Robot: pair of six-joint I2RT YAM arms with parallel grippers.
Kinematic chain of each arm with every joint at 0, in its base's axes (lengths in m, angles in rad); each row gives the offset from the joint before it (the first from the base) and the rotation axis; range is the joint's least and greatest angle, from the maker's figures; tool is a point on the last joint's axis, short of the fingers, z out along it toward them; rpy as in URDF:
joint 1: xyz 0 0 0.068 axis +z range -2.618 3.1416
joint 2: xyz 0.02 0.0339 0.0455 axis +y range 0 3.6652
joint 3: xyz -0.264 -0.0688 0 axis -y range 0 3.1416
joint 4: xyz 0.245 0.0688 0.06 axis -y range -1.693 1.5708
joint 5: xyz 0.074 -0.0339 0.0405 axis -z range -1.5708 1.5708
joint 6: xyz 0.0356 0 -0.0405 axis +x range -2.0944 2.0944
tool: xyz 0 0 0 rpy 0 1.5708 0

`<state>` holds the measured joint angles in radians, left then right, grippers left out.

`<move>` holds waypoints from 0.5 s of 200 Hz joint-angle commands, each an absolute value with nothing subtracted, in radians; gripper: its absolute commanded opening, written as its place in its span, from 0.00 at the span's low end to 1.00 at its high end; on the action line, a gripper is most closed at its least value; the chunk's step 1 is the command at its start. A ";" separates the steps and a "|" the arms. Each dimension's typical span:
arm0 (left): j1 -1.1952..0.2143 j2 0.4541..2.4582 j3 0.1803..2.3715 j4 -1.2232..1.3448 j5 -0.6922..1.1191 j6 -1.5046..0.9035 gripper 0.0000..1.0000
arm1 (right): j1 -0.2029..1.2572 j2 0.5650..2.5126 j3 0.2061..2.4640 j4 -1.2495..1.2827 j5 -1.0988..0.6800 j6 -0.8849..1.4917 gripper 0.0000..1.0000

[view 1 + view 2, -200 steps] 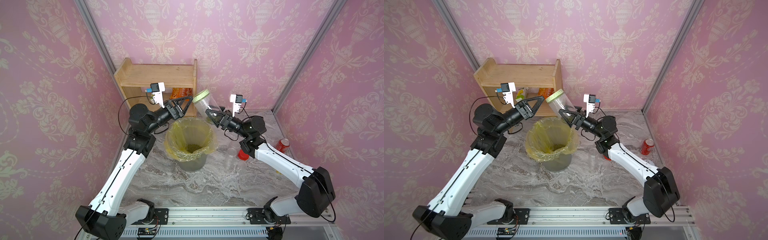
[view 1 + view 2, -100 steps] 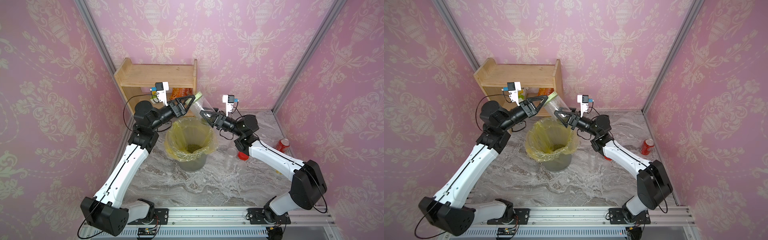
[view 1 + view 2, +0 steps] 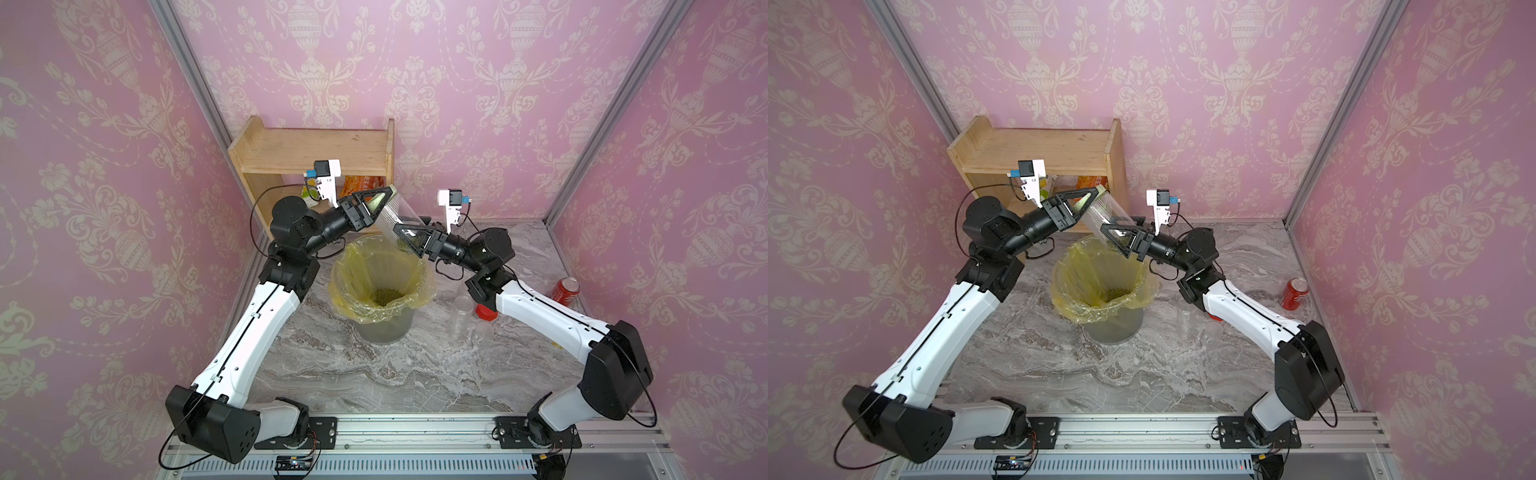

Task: Empty moldy mung beans from jars
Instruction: Unscrew the lid from the jar.

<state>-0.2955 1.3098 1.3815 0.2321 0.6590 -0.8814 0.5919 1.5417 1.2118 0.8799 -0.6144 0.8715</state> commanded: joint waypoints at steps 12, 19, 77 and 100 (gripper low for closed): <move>-0.288 1.319 1.407 0.249 0.684 -0.885 0.75 | 0.604 1.522 1.272 0.942 -0.619 0.827 0.33; -0.288 1.318 1.404 0.248 0.681 -0.882 0.71 | 0.606 1.522 1.273 0.939 -0.617 0.822 0.33; -0.300 1.299 1.433 0.121 0.608 -0.847 0.52 | 0.671 1.472 1.310 0.682 -0.535 0.564 0.31; -0.308 1.281 1.444 0.021 0.518 -0.815 0.50 | 0.752 1.421 1.326 0.513 -0.416 0.351 0.29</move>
